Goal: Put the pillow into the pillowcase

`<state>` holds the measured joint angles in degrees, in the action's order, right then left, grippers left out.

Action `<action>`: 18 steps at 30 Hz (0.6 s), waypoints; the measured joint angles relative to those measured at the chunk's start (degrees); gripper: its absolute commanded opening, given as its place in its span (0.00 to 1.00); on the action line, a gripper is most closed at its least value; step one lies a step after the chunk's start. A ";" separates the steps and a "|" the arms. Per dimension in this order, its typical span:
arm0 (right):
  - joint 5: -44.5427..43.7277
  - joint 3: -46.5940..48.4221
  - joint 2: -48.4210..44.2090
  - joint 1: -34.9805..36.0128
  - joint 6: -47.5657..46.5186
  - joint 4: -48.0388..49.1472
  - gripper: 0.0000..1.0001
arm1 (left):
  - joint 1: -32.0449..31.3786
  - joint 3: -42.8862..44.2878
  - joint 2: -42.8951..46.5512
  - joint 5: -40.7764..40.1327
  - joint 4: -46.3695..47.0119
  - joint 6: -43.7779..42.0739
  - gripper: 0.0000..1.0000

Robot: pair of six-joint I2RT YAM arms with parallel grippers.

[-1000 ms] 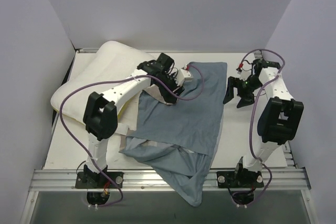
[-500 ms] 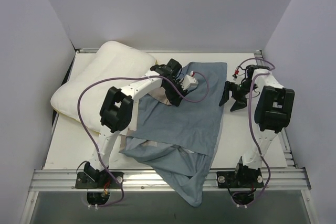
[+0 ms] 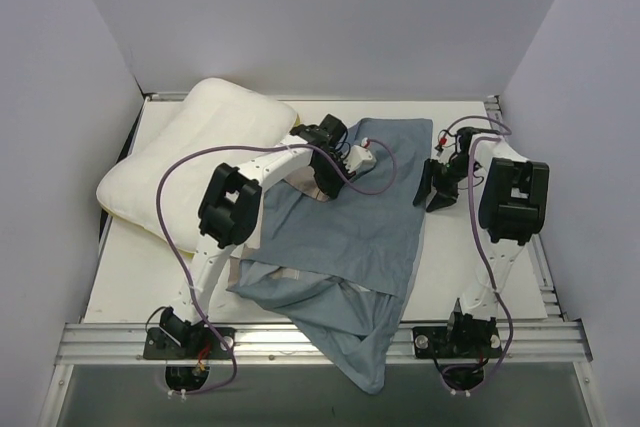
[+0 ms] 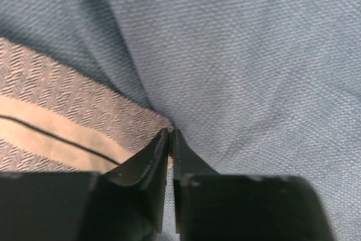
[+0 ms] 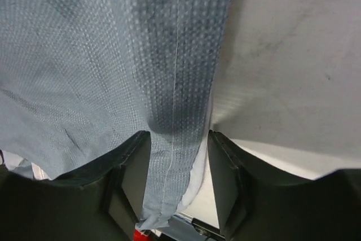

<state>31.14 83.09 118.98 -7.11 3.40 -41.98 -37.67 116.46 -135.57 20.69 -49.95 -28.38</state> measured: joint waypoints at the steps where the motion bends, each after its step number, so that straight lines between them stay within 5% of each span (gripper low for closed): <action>1: -0.15 0.00 0.26 0.02 0.31 0.22 0.39 | 0.26 0.07 0.00 -0.11 0.04 -0.17 0.03; 5: -0.42 0.00 0.94 0.07 1.31 1.20 0.13 | 1.84 0.11 0.02 -0.57 -0.02 -0.87 0.00; 6: -0.44 0.00 1.05 0.09 1.46 1.31 0.00 | 2.32 0.22 0.02 -0.68 -0.11 -0.94 0.00; 12: -0.48 0.02 1.44 0.07 2.14 1.70 0.00 | 5.88 5.27 0.07 -1.84 -2.16 -1.18 0.00; 18: -0.87 -4.44 -1.38 -1.62 0.98 2.69 0.00 | 10.88 19.23 -0.33 -11.28 2.71 0.79 0.00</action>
<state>30.26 78.65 117.60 -8.73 4.38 -39.29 -26.79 135.70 -135.90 9.41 -47.24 -27.59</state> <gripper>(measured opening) 0.037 0.009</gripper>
